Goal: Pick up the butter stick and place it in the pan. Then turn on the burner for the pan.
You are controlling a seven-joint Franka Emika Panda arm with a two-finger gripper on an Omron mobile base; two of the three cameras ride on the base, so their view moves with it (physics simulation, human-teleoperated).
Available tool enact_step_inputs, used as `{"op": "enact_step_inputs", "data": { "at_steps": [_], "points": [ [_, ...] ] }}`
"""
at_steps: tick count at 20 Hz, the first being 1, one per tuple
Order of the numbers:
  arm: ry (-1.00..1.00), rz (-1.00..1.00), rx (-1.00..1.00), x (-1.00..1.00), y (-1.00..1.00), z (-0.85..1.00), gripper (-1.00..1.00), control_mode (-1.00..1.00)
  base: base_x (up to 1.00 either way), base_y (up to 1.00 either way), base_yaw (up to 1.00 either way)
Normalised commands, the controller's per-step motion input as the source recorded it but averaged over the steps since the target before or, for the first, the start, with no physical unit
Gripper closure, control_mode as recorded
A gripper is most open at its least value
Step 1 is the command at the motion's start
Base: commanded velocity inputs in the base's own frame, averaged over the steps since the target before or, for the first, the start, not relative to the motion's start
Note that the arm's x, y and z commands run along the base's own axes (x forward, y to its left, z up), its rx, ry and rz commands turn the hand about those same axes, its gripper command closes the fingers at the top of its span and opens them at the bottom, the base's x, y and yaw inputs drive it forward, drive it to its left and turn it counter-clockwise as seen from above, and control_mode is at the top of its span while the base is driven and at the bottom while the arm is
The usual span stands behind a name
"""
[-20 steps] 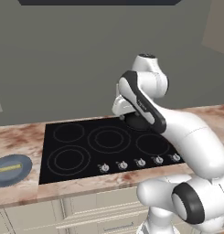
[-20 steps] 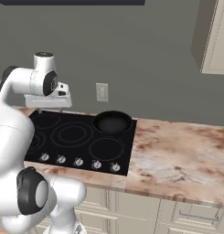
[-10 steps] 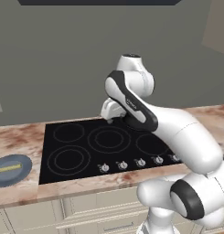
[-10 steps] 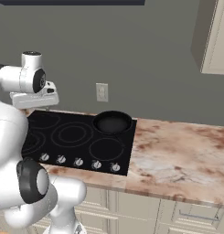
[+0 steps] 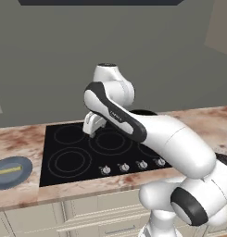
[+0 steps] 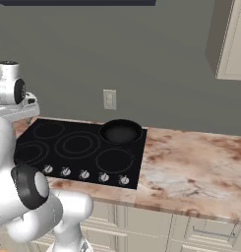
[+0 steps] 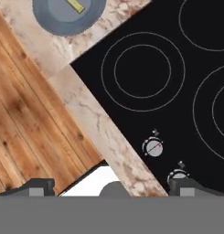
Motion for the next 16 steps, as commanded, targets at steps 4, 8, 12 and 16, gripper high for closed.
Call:
{"op": "enact_step_inputs", "data": {
  "at_steps": [4, 8, 12, 16],
  "points": [
    [0.0, 0.2, 0.0, -0.11, 0.66, -0.16, -1.0, -1.0, 0.0, 0.0, 0.0],
    [0.0, 0.21, 0.0, -0.01, 0.61, -0.17, -1.0, -1.0, 0.0, 0.0, 0.0],
    [0.0, 0.17, -0.02, 0.0, 0.61, -0.17, -1.0, -1.0, 0.0, 0.0, 0.0],
    [0.0, 0.15, -0.01, 0.0, 0.56, -0.14, -1.0, -1.0, 0.0, 0.0, 0.0]
  ]
}}
